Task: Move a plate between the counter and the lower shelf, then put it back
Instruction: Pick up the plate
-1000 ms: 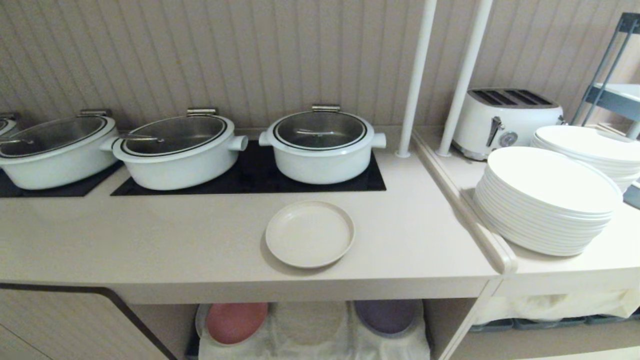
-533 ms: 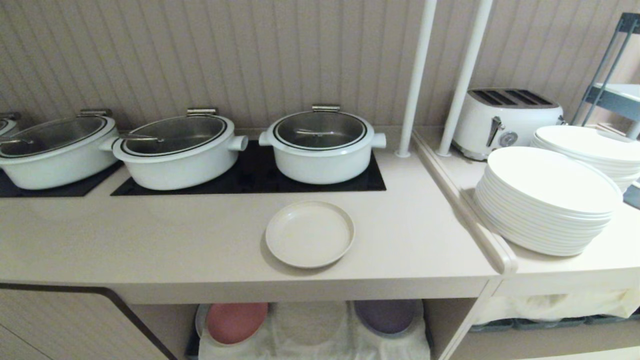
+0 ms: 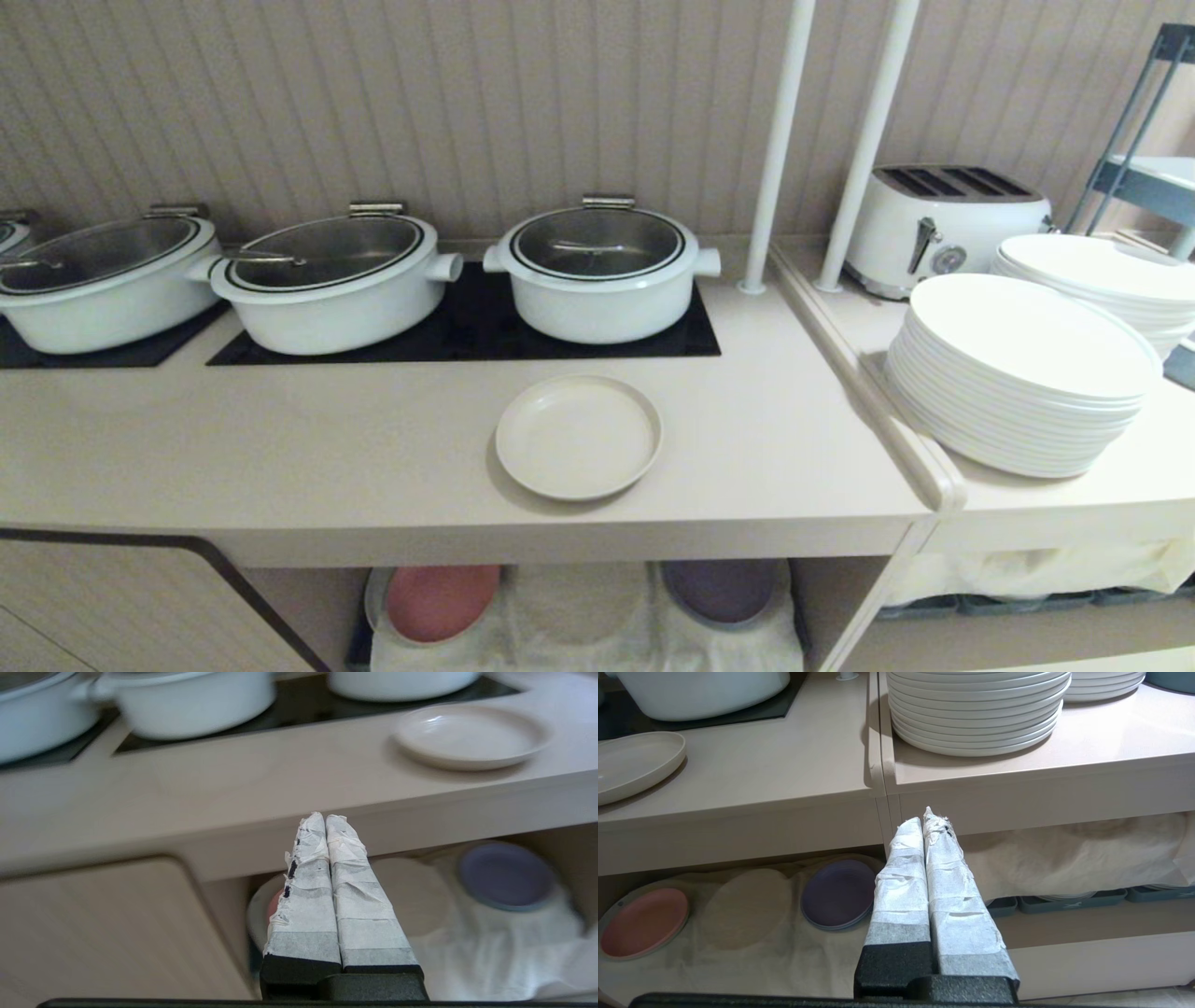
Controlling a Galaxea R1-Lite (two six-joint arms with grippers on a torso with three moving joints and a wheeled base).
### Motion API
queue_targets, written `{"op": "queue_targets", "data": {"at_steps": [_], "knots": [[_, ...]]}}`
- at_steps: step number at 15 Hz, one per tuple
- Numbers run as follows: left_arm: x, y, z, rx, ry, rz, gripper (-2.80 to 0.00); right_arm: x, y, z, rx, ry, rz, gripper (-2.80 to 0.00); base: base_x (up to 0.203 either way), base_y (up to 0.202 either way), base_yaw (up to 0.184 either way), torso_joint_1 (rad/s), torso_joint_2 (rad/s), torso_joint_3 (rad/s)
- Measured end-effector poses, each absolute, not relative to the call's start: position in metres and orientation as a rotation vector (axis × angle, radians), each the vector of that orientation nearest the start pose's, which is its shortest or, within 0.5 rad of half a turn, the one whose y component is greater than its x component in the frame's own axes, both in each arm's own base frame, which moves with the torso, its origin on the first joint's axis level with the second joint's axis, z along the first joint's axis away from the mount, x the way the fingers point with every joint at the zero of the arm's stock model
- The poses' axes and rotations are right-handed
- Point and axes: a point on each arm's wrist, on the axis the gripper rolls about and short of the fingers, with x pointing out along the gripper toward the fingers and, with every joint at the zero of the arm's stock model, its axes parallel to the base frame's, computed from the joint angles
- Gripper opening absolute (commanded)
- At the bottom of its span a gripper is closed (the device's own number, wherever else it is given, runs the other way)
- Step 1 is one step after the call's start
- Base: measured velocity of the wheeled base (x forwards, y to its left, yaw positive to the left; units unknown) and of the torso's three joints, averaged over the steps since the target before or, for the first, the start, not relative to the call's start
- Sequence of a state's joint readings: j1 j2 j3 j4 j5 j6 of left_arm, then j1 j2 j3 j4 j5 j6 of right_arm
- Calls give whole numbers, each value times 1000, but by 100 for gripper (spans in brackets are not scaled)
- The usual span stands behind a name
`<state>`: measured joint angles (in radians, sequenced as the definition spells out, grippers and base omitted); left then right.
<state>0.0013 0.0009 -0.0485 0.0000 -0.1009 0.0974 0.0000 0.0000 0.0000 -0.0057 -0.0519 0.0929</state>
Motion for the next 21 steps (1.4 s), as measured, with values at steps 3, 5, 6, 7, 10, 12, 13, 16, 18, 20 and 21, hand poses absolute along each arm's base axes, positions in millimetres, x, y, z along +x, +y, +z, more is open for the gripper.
{"op": "queue_targets", "data": {"at_steps": [3, 5, 6, 7, 10, 12, 13, 16, 18, 20, 21], "knots": [[-32, -3, 98, 100, -44, -126, -280, -23, -1, 76, 93, -8, -52, -280, 0, 0, 0, 0, 0, 0], [-37, -3, 105, 98, -34, -133, -280, -23, -1, 76, 93, -8, -52, -280, 0, 0, 0, 0, 0, 0], [-39, -3, 110, 98, -33, -139, -280, -23, -1, 76, 93, -8, -51, -280, 0, 0, 0, 0, 0, 0], [-40, -3, 116, 98, -30, -143, -280, -23, -1, 76, 93, -8, -52, -280, 0, 0, 0, 0, 0, 0], [-36, -3, 142, 90, -12, -149, -280, -23, -1, 76, 93, -8, -51, -280, 0, 0, 0, 0, 0, 0], [-28, -3, 168, 68, 9, -157, -280, -23, -1, 76, 93, -8, -52, -280, 0, 0, 0, 0, 0, 0], [-22, -3, 184, 59, 20, -161, -280, -23, -1, 76, 93, -8, -52, -280, 0, 0, 0, 0, 0, 0], [1, -4, 224, 46, 54, -183, -280, -23, -1, 76, 93, -8, -52, -280, 0, 0, 0, 0, 0, 0], [19, -5, 246, 42, 74, -211, -280, -23, -1, 76, 93, -8, -52, -280, 0, 0, 0, 0, 0, 0], [41, -5, 265, 37, 107, -219, -280, -23, -1, 76, 93, -8, -52, -280, 0, 0, 0, 0, 0, 0], [52, -5, 272, 35, 126, -221, -280, -23, -1, 76, 93, -8, -52, -280, 0, 0, 0, 0, 0, 0]]}}
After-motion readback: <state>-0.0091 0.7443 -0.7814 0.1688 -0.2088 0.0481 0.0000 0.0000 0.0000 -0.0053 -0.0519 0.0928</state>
